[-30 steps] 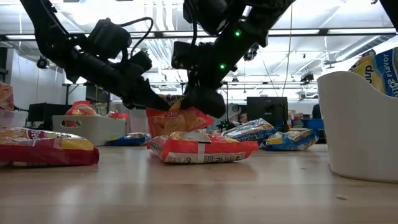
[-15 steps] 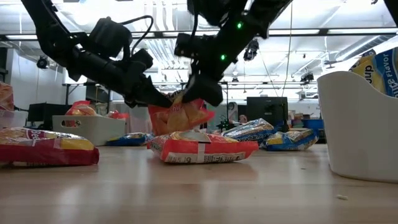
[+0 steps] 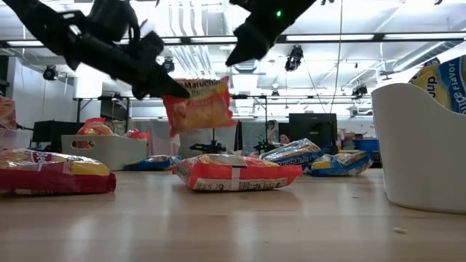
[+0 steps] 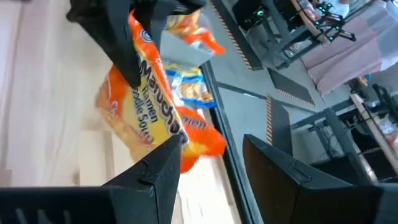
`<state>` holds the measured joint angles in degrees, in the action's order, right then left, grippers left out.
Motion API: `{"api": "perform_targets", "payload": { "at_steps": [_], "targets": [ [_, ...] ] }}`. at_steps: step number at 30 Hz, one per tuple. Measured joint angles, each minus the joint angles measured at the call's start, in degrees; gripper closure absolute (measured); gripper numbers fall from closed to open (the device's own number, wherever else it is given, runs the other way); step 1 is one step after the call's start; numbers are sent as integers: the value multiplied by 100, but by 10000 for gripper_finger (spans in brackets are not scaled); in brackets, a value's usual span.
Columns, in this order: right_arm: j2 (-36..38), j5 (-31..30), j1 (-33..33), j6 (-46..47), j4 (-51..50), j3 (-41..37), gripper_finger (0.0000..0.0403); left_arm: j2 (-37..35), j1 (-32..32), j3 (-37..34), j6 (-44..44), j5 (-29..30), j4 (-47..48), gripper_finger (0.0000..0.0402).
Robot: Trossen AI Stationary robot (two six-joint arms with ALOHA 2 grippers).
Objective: Sort Maruchan noodles
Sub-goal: Put the orange noodle pack into the gray bin
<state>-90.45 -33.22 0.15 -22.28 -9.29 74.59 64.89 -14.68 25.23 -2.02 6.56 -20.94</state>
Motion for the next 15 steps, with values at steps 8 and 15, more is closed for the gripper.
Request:
{"api": "perform_targets", "payload": {
  "at_steps": [8,15],
  "targets": [
    [543,22,260,467,-364,-100,241,-906,-6,1031,64,1247,2531,354],
    [884,25,450,956,-342,-700,241,-977,-53,2208,167,3526,5068,354]
  ]
}}
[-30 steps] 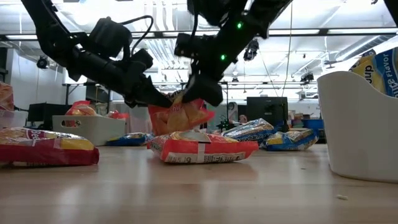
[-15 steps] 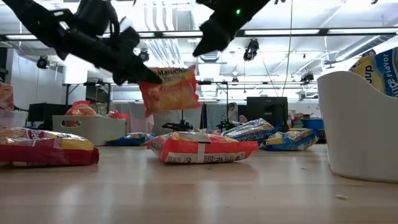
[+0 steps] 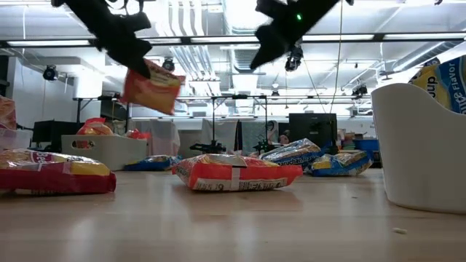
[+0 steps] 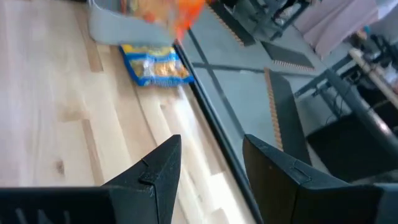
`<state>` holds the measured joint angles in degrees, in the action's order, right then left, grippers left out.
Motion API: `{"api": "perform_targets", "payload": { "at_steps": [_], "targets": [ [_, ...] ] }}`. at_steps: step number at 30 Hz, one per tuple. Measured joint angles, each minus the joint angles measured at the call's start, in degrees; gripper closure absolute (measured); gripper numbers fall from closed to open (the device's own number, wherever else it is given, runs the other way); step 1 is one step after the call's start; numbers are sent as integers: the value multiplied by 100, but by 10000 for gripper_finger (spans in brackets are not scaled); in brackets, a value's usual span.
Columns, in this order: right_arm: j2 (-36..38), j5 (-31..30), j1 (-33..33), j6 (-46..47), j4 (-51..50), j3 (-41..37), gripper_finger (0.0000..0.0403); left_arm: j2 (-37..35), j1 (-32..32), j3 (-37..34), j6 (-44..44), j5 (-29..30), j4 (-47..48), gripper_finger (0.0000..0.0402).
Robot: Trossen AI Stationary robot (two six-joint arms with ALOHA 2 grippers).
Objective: Sort Maruchan noodles
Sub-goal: Put the orange noodle pack into the gray bin
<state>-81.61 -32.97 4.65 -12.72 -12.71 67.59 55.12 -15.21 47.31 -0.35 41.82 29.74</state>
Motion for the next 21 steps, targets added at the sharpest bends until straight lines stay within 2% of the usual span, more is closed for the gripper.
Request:
{"api": "perform_targets", "payload": {
  "at_steps": [3,8,11,15,21],
  "targets": [
    [160,-11,66,160,443,-423,241,-8,-72,323,-32,529,480,350],
    [498,-2,118,165,1751,-1255,241,-81,-558,340,-81,562,621,349],
    [665,-4,165,143,2552,-1677,241,-95,-1059,223,-557,562,939,349],
    [839,-5,213,54,3266,-2103,241,-92,-1515,-22,-1285,331,1324,349],
    [815,-15,292,124,3410,-2291,241,-96,-1571,-299,-2091,-137,1547,349]
  ]
}}
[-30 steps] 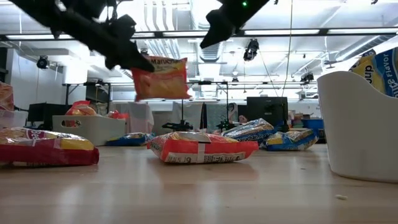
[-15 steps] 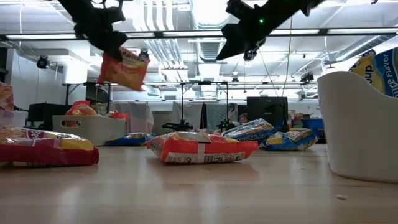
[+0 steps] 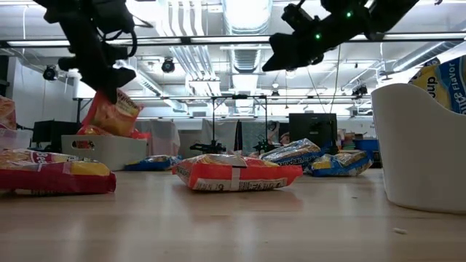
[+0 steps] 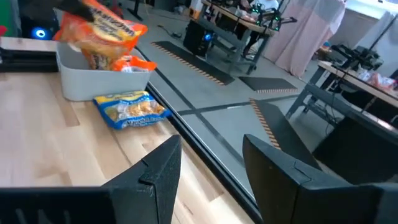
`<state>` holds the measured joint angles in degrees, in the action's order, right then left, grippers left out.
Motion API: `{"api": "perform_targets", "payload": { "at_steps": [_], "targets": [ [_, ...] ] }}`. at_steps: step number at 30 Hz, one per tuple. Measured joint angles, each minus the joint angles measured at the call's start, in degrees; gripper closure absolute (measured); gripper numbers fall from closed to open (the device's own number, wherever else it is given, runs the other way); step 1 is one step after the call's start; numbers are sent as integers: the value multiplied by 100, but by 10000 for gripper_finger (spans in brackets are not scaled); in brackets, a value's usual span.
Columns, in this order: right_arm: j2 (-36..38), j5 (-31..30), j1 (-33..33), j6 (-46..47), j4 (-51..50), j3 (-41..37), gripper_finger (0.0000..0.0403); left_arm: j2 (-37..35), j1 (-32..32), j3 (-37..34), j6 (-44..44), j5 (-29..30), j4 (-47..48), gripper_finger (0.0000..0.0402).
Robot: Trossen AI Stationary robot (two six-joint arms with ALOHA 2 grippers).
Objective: Sort Maruchan noodles
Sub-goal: Put the orange noodle pack into the gray bin
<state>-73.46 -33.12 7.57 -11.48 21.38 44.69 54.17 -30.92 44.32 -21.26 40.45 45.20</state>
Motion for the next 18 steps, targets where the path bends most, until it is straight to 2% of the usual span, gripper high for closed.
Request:
{"api": "perform_targets", "payload": {
  "at_steps": [9,18],
  "targets": [
    [-53,7,83,-31,-2,0,241,239,-15,-21,-1435,-77,497,349],
    [-53,15,116,431,-6,0,241,750,-13,-22,-1744,-47,492,338]
  ]
}}
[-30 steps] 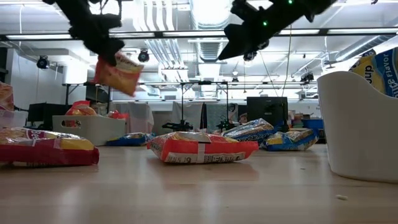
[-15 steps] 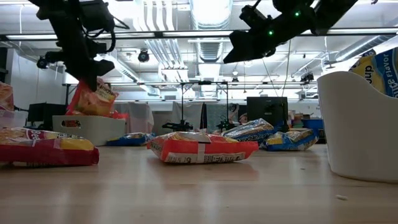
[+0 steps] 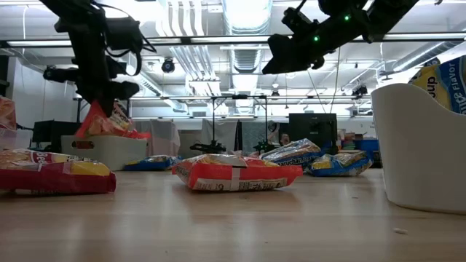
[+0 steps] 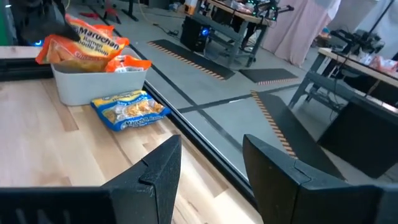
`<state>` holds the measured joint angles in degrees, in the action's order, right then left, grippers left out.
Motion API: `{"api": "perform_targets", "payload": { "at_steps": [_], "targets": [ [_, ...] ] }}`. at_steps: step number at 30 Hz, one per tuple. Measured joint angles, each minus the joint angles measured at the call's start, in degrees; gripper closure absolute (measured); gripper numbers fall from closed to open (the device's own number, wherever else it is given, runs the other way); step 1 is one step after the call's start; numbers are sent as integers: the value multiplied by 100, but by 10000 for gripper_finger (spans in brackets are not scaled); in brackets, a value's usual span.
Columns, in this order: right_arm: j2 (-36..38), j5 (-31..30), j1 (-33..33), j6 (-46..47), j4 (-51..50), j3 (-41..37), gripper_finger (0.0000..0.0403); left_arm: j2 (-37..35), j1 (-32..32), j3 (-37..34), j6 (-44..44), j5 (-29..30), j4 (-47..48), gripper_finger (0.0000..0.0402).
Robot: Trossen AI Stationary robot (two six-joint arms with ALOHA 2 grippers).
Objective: Sort Maruchan noodles
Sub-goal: Put the orange noodle pack into the gray bin
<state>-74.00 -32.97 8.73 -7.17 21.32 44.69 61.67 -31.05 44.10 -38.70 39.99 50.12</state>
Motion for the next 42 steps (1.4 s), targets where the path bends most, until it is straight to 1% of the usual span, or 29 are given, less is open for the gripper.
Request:
{"api": "perform_targets", "payload": {
  "at_steps": [5,12,15,18,20,22,24,26,30,33,38,42],
  "targets": [
    [195,80,-9,281,-248,0,241,153,0,0,2,0,1,329],
    [1008,716,-7,366,-948,-31,241,159,2,0,62,-2,4,327],
    [1249,802,-9,376,-993,-188,241,115,2,0,265,-2,2,327],
    [1398,813,-9,477,-980,-505,241,46,2,0,454,-4,-1,322],
    [1436,880,-9,615,-790,-786,241,-3,11,0,569,22,-32,314],
    [1408,1056,-7,639,-287,-1105,241,-18,13,0,679,192,-121,302],
    [1339,1068,-7,841,256,-1347,241,-37,13,0,783,236,-161,287],
    [1312,1059,-9,1138,472,-1459,241,-61,23,0,850,221,-157,272],
    [1358,1051,-7,1727,132,-1437,241,-160,48,0,981,142,-141,243],
    [1406,1051,-7,1903,-195,-1212,241,-285,64,0,1103,137,-139,230],
    [1421,1051,-7,1979,-783,-862,241,-616,68,0,1248,98,-92,224],
    [1421,1051,-7,1979,-910,-831,245,-1008,68,0,1336,70,-56,223]
  ]
}}
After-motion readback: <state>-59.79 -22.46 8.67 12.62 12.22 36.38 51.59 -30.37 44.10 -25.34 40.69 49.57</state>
